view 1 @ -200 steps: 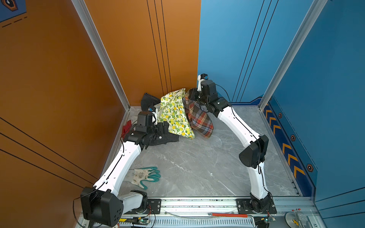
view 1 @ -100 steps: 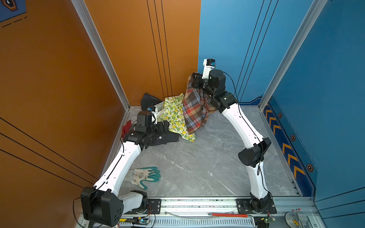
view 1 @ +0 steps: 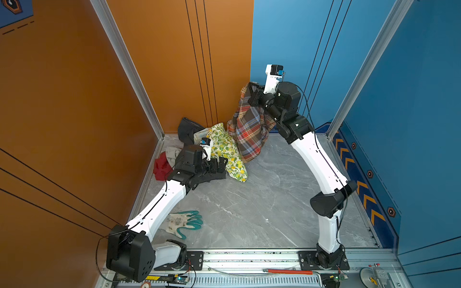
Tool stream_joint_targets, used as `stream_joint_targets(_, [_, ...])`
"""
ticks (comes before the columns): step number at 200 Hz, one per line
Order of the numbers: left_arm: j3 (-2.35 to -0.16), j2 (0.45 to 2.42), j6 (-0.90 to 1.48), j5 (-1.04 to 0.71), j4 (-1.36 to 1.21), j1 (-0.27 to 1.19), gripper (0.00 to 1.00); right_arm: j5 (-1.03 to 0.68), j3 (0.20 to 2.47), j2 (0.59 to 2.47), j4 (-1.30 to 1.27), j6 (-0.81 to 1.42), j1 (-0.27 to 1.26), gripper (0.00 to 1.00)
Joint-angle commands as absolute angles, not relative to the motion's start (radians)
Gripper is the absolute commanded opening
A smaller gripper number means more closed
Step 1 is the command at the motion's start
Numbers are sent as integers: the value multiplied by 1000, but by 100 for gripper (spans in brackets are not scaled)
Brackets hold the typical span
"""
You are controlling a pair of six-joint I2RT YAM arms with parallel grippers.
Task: Pick out a specific cloth from the pile
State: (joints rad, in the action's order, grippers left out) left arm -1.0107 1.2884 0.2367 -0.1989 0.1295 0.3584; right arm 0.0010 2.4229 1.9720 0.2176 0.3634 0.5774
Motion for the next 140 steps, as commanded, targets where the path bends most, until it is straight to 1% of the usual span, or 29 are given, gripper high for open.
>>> stream_joint_targets(1, [-1072,1357,173,-188,-81,453,98,-44,2354,1857,89,370,596,0])
stream_joint_targets(21, [-1158,1497,149,-154,-269,502,98,-59,2261,1786,66,389,604,0])
stream_joint_targets(44, [-1392,1740,161,-161,-419,551,98,-70,2142,1698,24,409,612,0])
stream_joint_targets(47, [-1427,1772,167,-163,-440,555,100,-69,2124,1683,17,409,613,0])
stream_joint_targets(52, [-1476,1819,183,-168,-482,563,89,-66,2090,1660,1,414,612,0])
stream_joint_targets(57, [-1524,1863,204,-171,-513,567,71,-63,2055,1639,-13,414,611,0])
stream_joint_targets(61, [-1562,1893,221,-175,-528,568,53,-56,2029,1620,-19,413,608,0])
stream_joint_targets(65, [-1600,1917,238,-174,-531,569,31,-48,2006,1602,-22,413,608,0])
stream_joint_targets(67, [-1618,1928,248,-171,-531,570,17,-45,1993,1592,-23,411,606,0])
stream_joint_targets(71, [-1646,1943,269,-158,-531,570,0,-40,1969,1577,-25,412,600,0])
stream_joint_targets(90, [-1707,1963,310,-147,-545,572,0,-47,1868,1502,-19,433,560,0])
stream_joint_targets(102, [-1729,1961,315,-185,-541,571,0,-52,1784,1453,-30,444,533,0])
stream_joint_targets(117, [-1732,1950,318,-218,-516,572,0,-54,1668,1397,-64,464,493,0])
stream_joint_targets(140, [-1710,1923,319,-230,-505,569,0,-95,1552,1344,-97,525,423,0])
